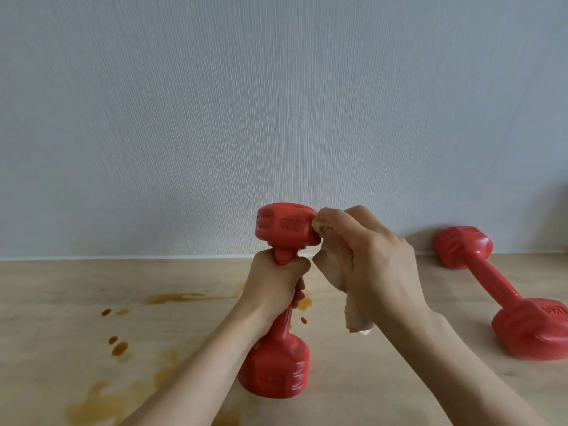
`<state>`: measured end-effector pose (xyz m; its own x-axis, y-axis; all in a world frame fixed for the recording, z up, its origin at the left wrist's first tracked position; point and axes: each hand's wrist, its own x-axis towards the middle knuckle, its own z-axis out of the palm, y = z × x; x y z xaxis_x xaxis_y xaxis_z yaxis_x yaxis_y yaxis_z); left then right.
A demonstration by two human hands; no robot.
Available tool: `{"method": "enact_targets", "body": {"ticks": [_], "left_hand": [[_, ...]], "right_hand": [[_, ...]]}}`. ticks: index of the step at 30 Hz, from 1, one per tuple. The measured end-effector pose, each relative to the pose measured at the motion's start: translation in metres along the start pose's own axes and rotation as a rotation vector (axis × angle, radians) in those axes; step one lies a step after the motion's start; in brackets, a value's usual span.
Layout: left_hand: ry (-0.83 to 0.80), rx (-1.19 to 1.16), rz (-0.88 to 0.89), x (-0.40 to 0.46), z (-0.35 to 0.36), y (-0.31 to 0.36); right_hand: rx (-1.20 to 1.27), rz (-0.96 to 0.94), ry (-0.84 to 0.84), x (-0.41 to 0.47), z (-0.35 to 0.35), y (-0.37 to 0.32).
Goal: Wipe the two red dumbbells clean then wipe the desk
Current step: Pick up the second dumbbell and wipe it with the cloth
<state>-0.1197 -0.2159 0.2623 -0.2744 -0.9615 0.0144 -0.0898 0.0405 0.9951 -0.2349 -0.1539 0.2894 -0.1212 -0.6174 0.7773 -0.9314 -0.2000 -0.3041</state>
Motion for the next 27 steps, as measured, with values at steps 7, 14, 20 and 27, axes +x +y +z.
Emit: {"method": "enact_targets", "body": {"ticks": [7, 14, 20, 27], "left_hand": [[0.019, 0.071, 0.031, -0.003, 0.002, 0.004], [-0.02, 0.079, 0.039, -0.002, 0.002, 0.003], [-0.042, 0.082, 0.051, -0.003, -0.003, 0.002], [-0.04, 0.056, 0.064, -0.006, -0.006, 0.003]], "right_hand": [[-0.083, -0.065, 0.022, 0.003, 0.001, -0.012], [0.266, 0.231, -0.114, 0.005, 0.004, 0.003], [0.261, 0.355, -0.172, 0.006, 0.007, 0.014], [0.191, 0.136, -0.092, 0.007, -0.004, -0.018]]}}
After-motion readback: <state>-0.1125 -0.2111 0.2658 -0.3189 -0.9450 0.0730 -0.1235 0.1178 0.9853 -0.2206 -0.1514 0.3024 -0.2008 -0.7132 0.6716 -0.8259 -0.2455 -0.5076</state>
